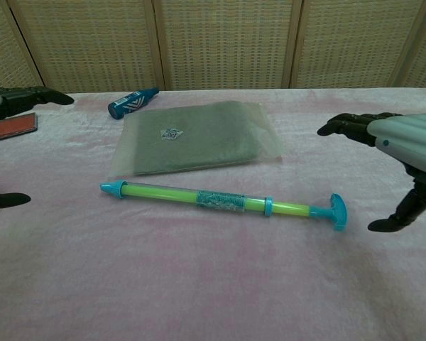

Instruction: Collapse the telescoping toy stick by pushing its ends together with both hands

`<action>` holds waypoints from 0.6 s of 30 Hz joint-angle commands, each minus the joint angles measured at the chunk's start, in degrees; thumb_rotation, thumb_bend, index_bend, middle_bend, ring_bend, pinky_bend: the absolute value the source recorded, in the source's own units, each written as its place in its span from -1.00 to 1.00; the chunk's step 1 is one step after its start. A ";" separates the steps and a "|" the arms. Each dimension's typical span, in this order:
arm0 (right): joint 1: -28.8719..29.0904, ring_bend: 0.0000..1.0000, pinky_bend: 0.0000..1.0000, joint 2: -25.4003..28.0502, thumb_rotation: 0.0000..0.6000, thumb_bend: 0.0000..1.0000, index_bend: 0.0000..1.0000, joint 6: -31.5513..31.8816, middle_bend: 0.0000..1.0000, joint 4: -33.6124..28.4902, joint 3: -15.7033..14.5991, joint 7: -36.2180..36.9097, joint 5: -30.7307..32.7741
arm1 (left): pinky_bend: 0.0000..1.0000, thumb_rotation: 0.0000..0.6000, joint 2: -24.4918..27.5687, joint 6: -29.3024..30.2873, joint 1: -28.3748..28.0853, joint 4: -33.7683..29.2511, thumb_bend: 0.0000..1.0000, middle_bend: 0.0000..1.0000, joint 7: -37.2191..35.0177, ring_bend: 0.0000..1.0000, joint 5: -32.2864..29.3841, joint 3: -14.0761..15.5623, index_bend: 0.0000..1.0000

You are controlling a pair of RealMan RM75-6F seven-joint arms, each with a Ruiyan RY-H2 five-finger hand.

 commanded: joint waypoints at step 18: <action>-16.59 -1.00 -1.00 5.09 1.00 -0.67 -0.97 10.27 -1.00 19.16 -9.48 23.48 -27.10 | -1.00 1.00 2.65 12.31 15.49 15.36 -0.60 -1.00 -12.19 -1.00 16.16 5.07 -1.00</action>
